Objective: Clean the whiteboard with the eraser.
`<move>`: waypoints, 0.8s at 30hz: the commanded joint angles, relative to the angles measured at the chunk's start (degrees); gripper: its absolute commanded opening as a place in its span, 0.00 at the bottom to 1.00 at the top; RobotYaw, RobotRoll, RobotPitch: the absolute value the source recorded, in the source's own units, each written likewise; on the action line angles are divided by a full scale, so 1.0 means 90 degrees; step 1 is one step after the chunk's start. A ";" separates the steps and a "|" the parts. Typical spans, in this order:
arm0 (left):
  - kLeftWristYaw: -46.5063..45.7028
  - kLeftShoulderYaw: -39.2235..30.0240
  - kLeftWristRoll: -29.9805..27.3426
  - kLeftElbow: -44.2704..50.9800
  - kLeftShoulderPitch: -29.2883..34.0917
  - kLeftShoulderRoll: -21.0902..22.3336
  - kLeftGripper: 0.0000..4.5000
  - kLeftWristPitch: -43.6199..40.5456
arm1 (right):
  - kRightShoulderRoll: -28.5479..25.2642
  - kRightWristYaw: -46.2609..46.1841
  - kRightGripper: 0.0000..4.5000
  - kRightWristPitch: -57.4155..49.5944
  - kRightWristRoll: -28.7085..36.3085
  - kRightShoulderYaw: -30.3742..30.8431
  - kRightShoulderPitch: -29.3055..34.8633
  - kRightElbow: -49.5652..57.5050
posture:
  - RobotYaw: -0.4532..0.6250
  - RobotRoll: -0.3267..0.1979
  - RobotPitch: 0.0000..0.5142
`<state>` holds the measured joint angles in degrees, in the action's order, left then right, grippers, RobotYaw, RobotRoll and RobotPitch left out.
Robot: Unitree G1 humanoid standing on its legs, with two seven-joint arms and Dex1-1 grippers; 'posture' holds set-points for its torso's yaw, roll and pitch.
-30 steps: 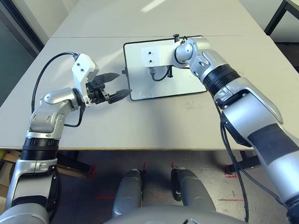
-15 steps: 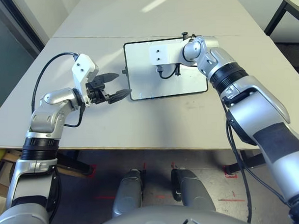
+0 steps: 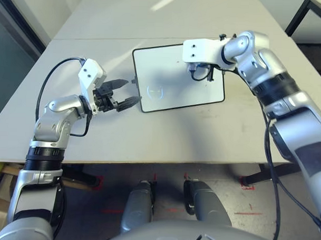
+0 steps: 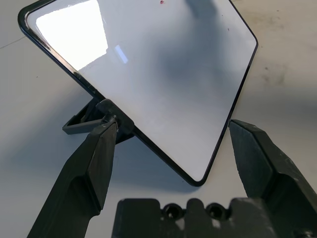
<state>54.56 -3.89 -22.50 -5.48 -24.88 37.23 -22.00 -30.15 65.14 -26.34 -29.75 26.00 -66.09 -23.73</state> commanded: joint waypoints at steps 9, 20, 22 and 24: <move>0.0051 0.0100 0.0070 -0.0101 -0.0092 -0.0032 1.00 0.0044 | -0.1127 0.0831 0.03 -0.2538 0.0564 -0.0497 0.0863 0.0924 | 0.31 0.62 0.24; 0.0013 0.0097 0.0066 -0.0046 -0.0114 -0.0035 1.00 0.0001 | -0.0929 -0.0435 0.03 -0.1794 0.0900 -0.0605 0.0850 -0.1814 | 0.32 0.62 0.23; 0.0009 0.0075 0.0057 -0.0023 -0.0108 -0.0012 1.00 -0.0016 | -0.0790 -0.0705 0.03 -0.1582 0.0945 -0.0638 0.0754 -0.2365 | 0.33 0.62 0.23; 0.0008 0.0048 0.0047 0.0010 -0.0090 0.0021 1.00 -0.0036 | -0.0657 -0.0868 0.03 -0.1487 0.1041 -0.0696 0.0642 -0.2764 | 0.34 0.62 0.23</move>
<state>54.56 -3.38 -22.47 -5.63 -25.97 36.90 -21.89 -36.56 58.53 -40.67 -21.33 21.24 -58.93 -46.34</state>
